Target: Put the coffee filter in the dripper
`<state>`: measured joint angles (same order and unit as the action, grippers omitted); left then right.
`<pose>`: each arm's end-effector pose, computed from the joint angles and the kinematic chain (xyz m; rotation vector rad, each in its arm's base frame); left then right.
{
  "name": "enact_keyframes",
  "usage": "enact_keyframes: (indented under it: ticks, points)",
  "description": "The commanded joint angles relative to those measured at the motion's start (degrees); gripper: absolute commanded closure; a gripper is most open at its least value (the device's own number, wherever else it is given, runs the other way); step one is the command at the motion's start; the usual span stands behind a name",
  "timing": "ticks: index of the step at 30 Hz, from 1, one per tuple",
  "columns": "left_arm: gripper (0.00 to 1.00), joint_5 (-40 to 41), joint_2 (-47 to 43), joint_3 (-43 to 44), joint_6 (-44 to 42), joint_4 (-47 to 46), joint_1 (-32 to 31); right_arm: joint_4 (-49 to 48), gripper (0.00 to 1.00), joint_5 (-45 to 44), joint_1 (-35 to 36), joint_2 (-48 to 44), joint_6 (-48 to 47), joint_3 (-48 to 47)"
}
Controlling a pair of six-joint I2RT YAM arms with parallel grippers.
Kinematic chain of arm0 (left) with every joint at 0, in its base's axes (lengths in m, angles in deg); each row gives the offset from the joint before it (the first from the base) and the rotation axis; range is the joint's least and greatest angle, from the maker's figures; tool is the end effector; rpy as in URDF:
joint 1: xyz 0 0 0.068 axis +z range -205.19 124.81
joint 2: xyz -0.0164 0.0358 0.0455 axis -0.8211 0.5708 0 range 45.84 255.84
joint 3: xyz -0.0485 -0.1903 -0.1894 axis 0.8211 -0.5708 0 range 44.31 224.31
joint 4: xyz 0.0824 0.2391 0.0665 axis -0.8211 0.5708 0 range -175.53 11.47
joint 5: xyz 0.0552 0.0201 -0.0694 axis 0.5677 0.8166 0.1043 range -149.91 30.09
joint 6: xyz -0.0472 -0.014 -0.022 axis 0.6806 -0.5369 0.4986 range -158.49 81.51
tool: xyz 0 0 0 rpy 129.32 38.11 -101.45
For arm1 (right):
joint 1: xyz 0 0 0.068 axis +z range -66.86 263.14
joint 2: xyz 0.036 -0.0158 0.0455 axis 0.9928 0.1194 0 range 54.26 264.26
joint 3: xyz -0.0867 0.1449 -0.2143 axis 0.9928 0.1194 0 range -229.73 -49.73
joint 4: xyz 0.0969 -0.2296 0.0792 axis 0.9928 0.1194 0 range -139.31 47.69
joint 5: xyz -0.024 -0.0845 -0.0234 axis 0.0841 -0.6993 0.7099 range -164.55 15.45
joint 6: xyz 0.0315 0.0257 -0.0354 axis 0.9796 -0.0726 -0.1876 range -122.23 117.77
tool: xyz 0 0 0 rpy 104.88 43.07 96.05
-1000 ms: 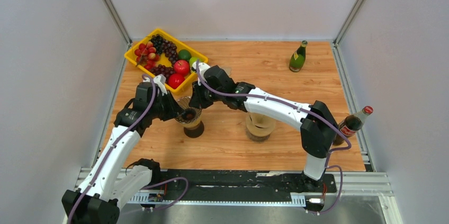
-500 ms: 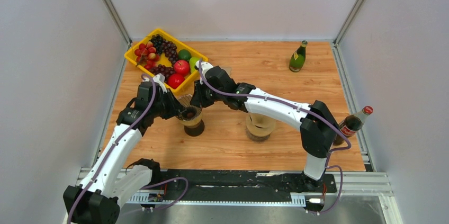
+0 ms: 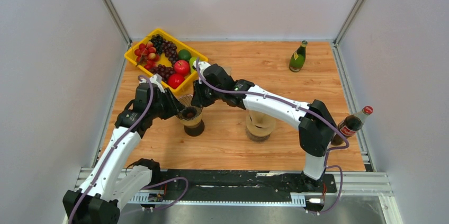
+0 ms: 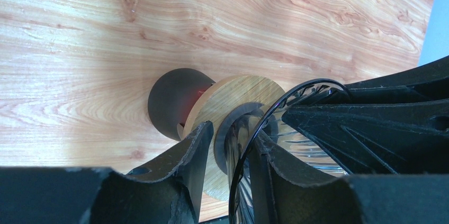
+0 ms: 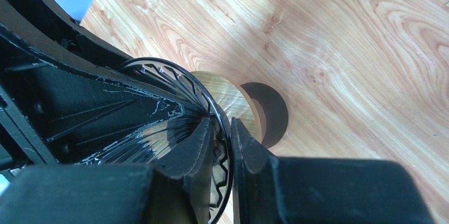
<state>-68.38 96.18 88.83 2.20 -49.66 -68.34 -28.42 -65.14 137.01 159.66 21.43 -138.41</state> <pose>0.1770 -0.0467 0.2789 -0.4890 2.3267 -0.6391 0.2480 0.3495 0.2884 -0.7125 2.2702 0.8850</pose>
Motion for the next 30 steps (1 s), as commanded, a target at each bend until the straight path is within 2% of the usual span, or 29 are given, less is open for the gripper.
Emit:
enact_keyframes:
  ticks: [1, 7, 13, 17, 20, 24, 27, 30]
  points:
    - [0.56, 3.04, 1.18, -1.20, -0.93, 4.55, 0.75, 11.54, 0.79, -3.79, -1.32, 2.83, -6.44, -2.16]
    - [0.46, 4.04, 1.02, 1.28, -1.67, 4.78, 0.76, 11.95, 0.67, -4.40, -1.35, 2.35, -8.64, -7.24]
    - [0.36, 4.34, -0.76, 3.61, -2.02, 3.99, 0.81, 11.95, 0.55, -0.34, -1.31, 2.30, -10.68, -11.66]
    - [0.23, 3.07, -1.30, 5.85, -2.55, 2.83, 0.80, 11.97, 0.43, 0.36, -1.37, 1.21, -12.46, -13.49]
    - [0.03, 0.99, -1.01, 8.43, -3.54, 0.99, 0.80, 11.86, 0.33, -0.26, -1.46, -0.21, -14.60, -14.84]
    - [0.00, 0.43, -1.15, 13.20, -4.49, 0.43, 0.82, 11.81, 0.20, -1.68, -1.94, -2.97, -16.55, -15.45]
    - [0.00, 1.77, -3.10, 14.11, -4.78, -1.33, 0.76, 11.53, 0.03, -2.07, -2.92, -5.25, -17.67, -15.06]
    - [0.00, 4.81, -4.09, 15.68, -4.70, -2.99, 0.75, 10.52, 0.00, -2.23, -4.75, -6.86, -18.18, -14.35]
